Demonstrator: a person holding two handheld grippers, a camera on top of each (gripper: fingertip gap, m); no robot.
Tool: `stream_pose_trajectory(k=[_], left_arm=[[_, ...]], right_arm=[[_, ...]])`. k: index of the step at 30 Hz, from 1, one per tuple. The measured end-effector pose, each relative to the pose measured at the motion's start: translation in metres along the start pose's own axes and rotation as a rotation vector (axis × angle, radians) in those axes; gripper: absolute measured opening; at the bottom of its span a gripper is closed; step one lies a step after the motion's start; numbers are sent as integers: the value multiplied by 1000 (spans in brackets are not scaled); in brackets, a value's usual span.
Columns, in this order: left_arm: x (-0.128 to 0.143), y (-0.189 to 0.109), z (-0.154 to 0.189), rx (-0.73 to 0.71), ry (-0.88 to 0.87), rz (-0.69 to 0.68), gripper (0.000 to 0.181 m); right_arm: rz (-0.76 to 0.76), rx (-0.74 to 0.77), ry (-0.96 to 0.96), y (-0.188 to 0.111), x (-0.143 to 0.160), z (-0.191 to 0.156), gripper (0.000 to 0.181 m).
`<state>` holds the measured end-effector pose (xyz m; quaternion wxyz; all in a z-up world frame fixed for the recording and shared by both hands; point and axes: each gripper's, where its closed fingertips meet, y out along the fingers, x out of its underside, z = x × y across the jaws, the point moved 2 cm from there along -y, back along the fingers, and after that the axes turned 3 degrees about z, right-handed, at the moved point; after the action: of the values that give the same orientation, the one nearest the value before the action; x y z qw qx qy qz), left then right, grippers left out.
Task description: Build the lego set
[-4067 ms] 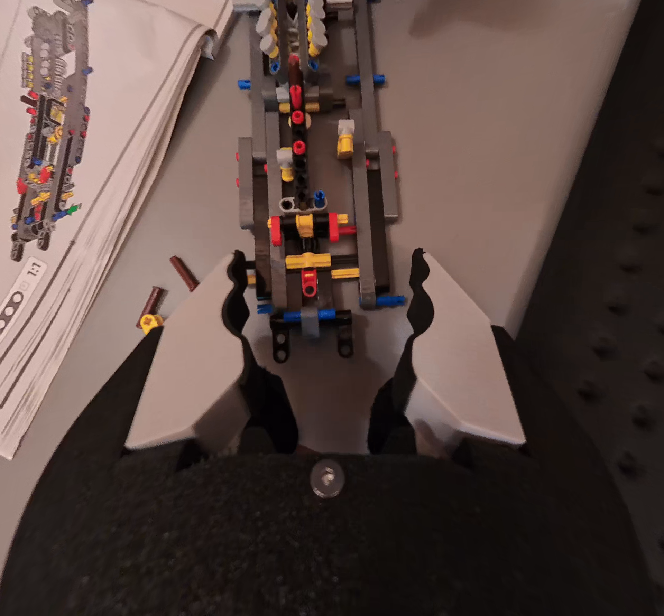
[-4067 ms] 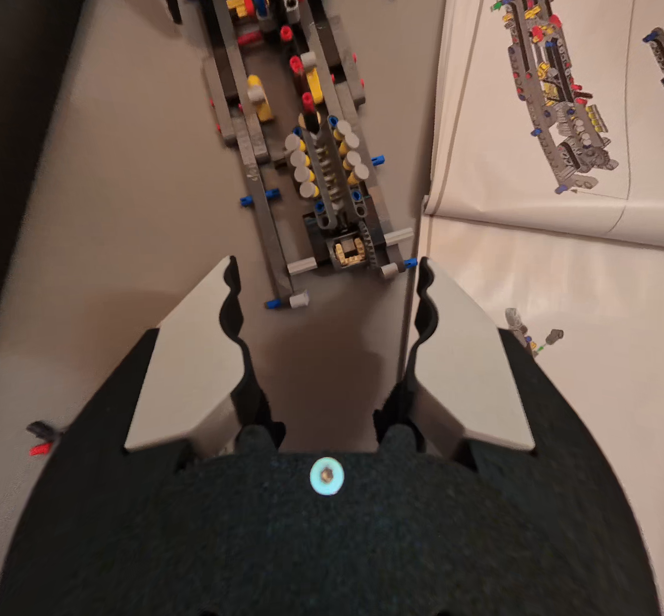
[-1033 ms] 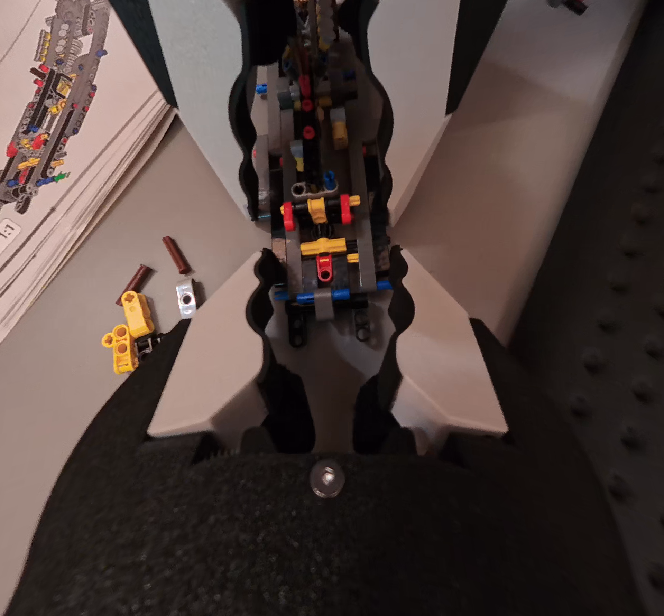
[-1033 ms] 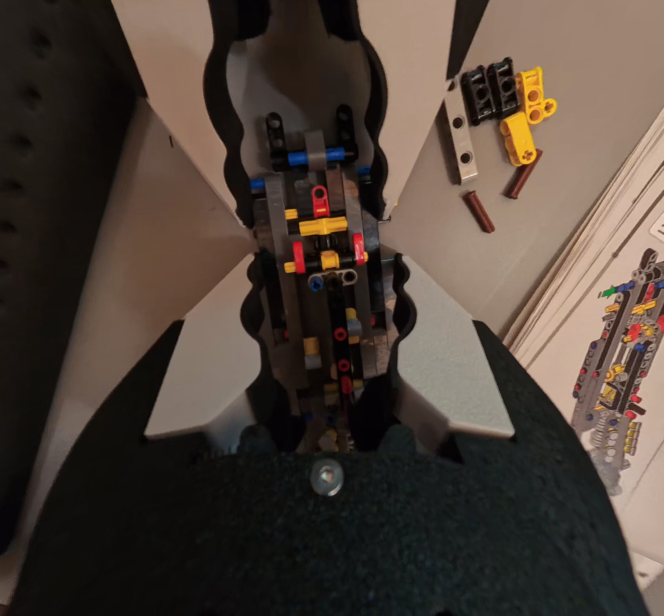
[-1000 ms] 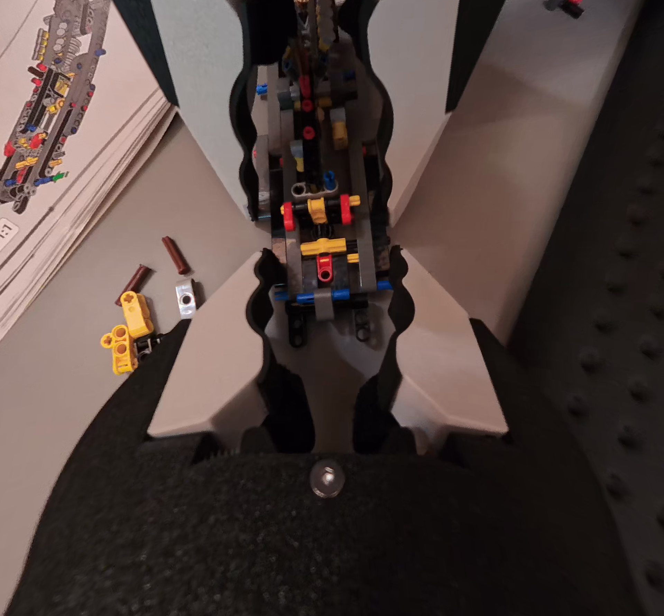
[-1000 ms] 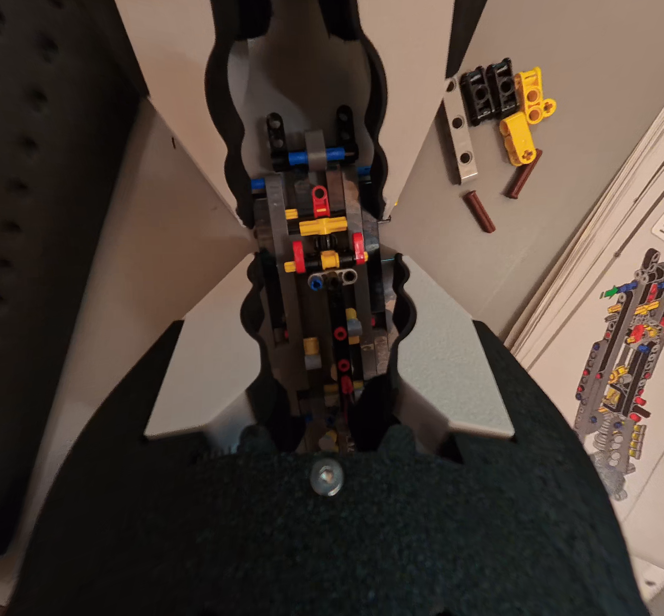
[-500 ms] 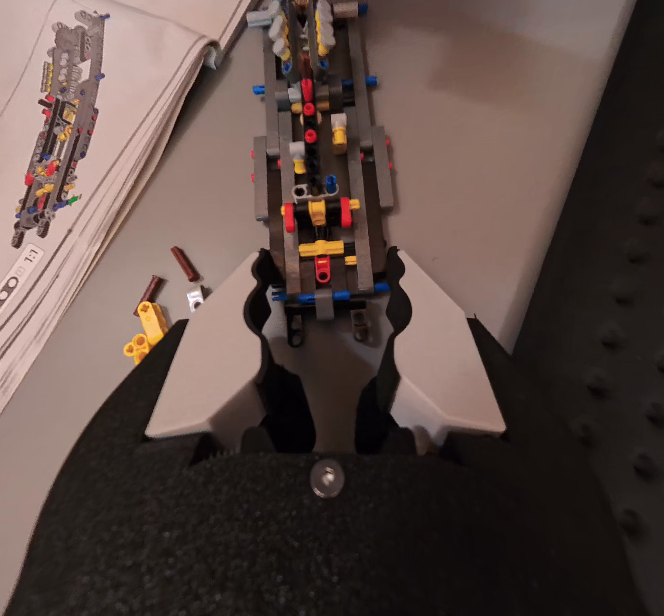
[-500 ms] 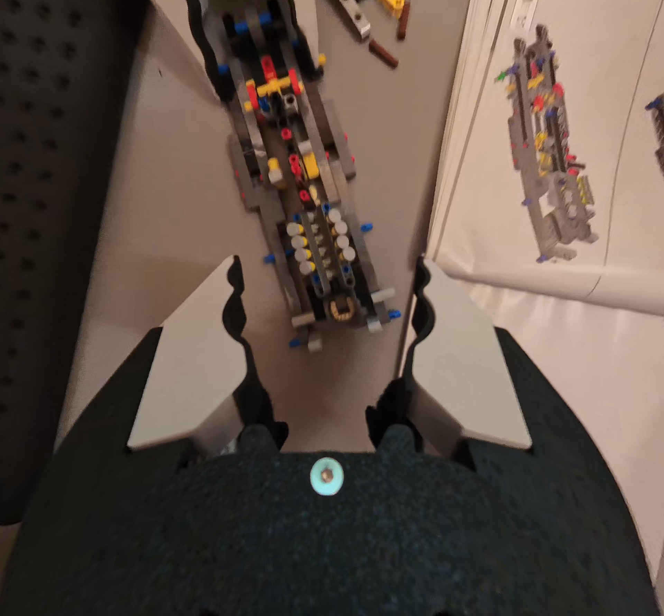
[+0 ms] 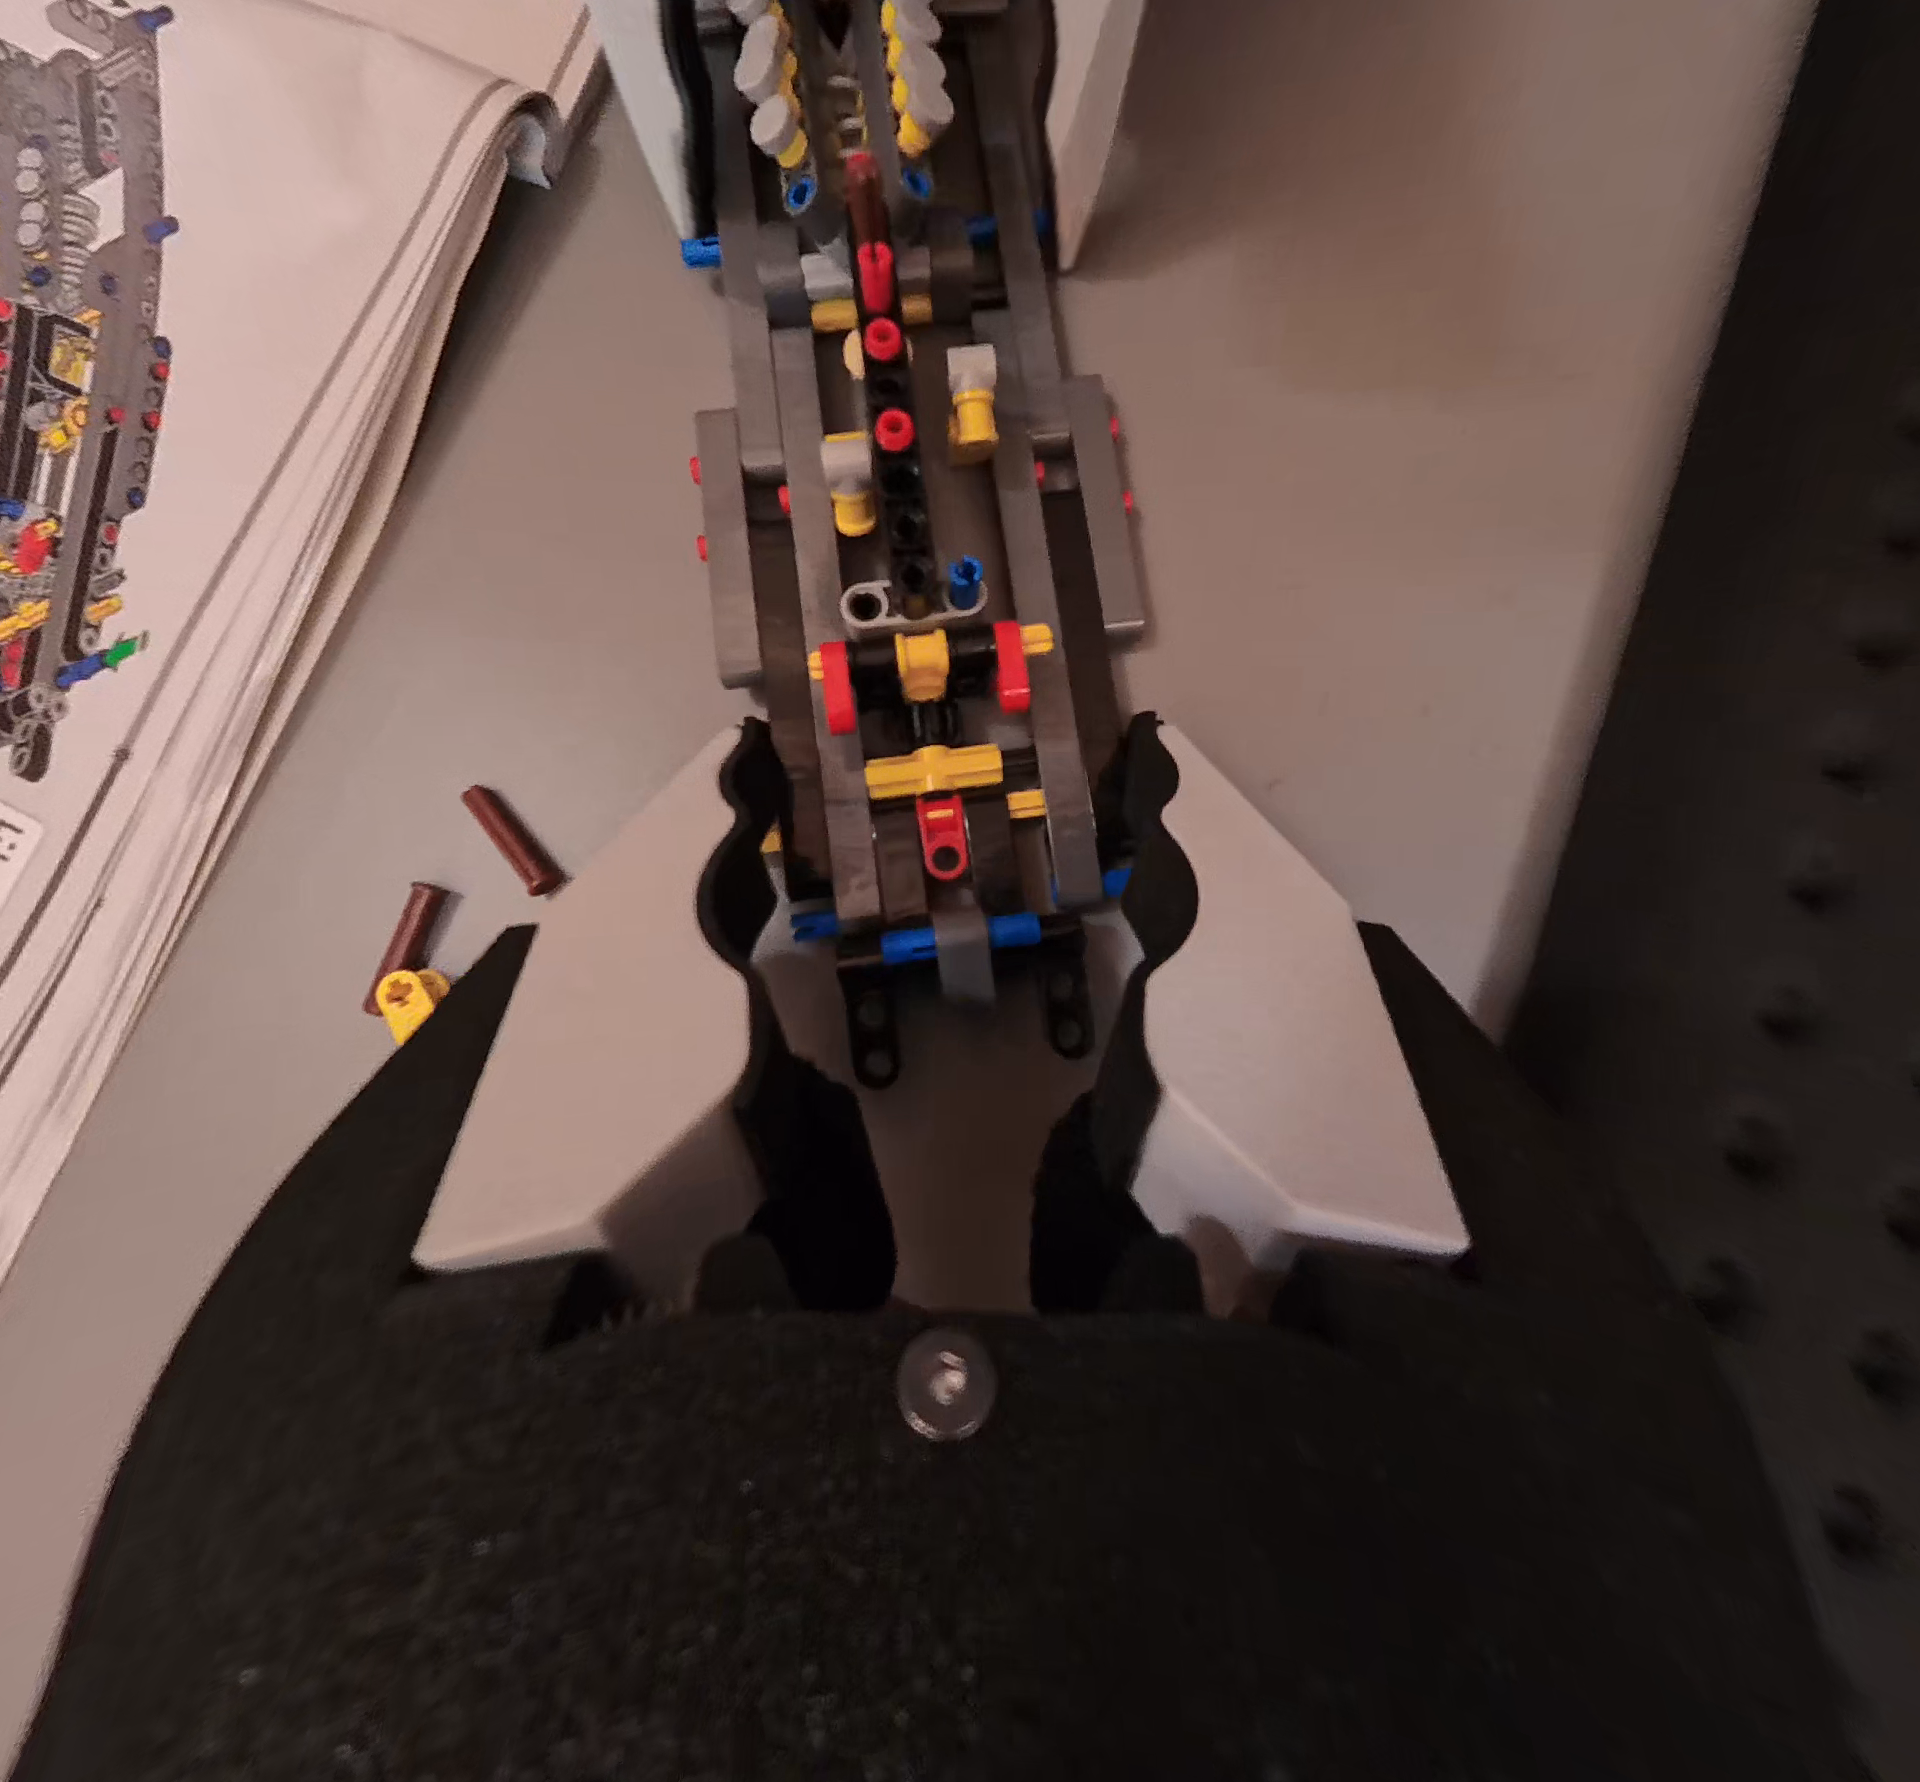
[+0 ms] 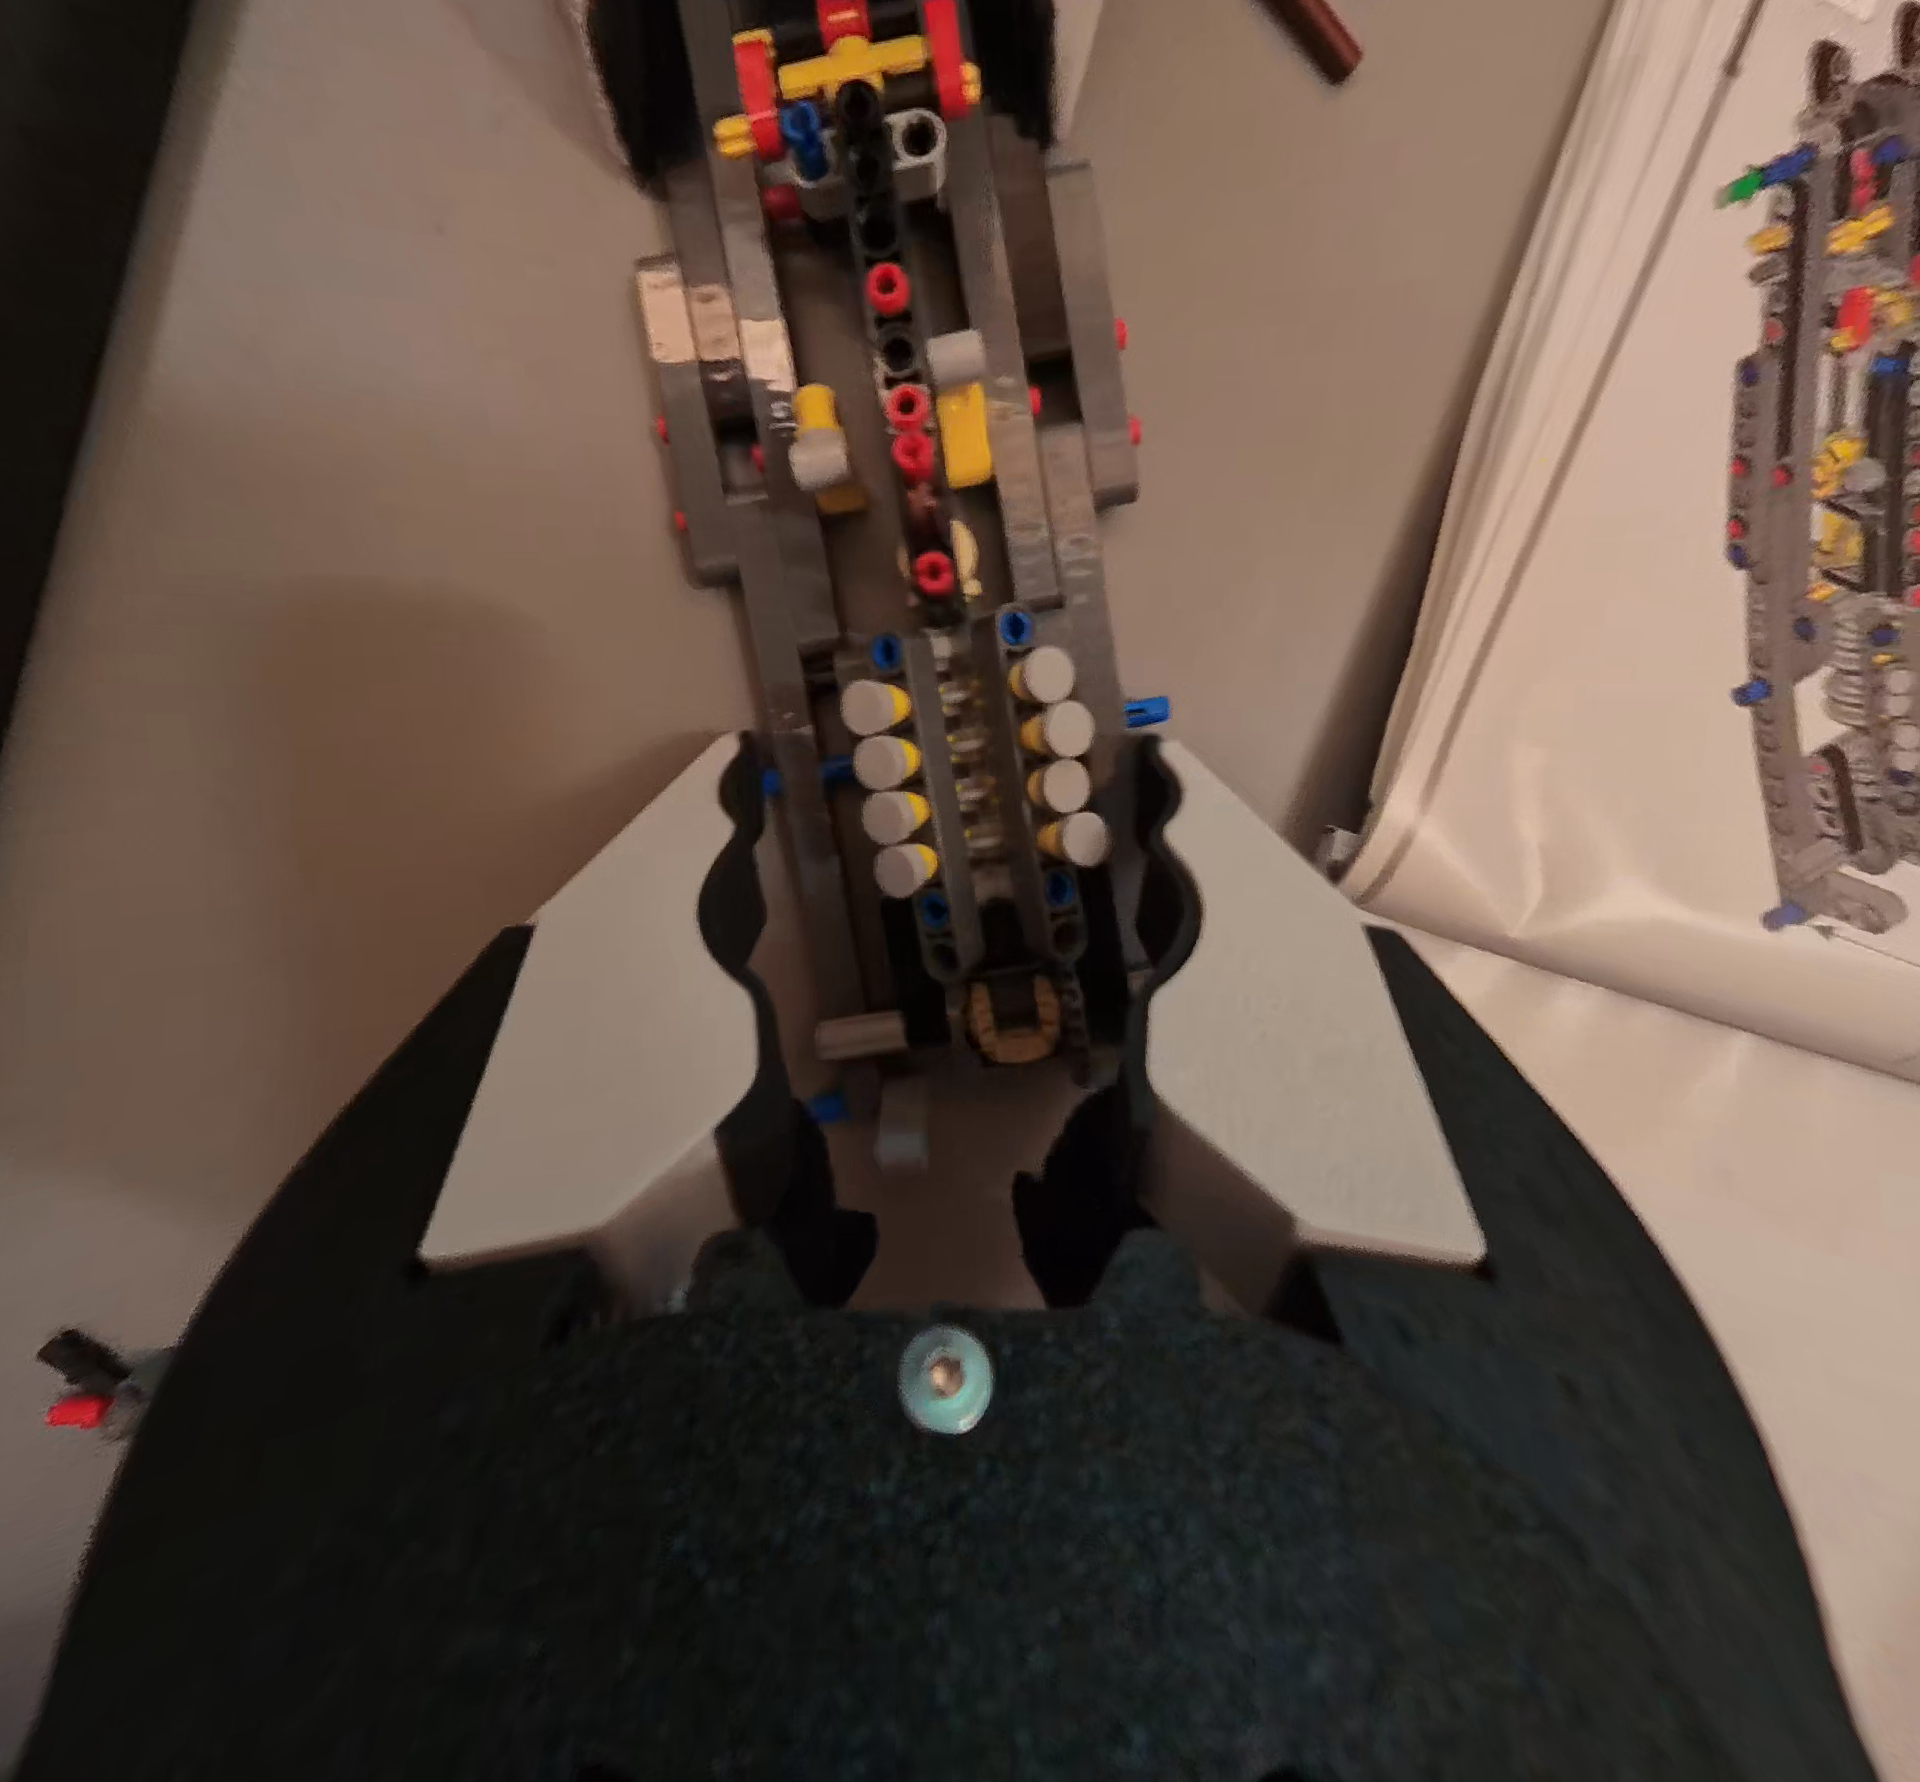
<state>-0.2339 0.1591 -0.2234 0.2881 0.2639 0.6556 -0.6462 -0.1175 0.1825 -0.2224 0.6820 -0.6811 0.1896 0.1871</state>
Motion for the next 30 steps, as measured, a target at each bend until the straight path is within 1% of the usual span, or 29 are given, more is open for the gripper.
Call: stream_pose_trajectory(k=[1,7,12,17,19,23,25,27,30], left_arm=[[0,0,0,4,-2,1,66],[0,1,-2,6,-2,7,66],[1,1,-2,3,-11,9,65],[1,1,-1,2,-25,24,65],[1,1,-1,-4,-25,28,66],[1,1,-1,-10,-23,28,65],[1,0,-1,-1,-41,29,65],[1,-1,-1,11,-66,38,65],[0,-5,1,62,-147,58,65]], right_arm=[[7,0,-1,0,-1,1,67],[21,-6,-18,0,0,1,66],[-21,-3,-18,0,0,1,66],[-23,-15,0,0,-1,2,65],[-18,-11,2,1,-1,1,66],[-54,12,17,1,-2,1,67],[-22,20,8,1,-5,2,67],[46,26,16,-4,-10,3,67],[231,51,84,-28,-25,6,71]])
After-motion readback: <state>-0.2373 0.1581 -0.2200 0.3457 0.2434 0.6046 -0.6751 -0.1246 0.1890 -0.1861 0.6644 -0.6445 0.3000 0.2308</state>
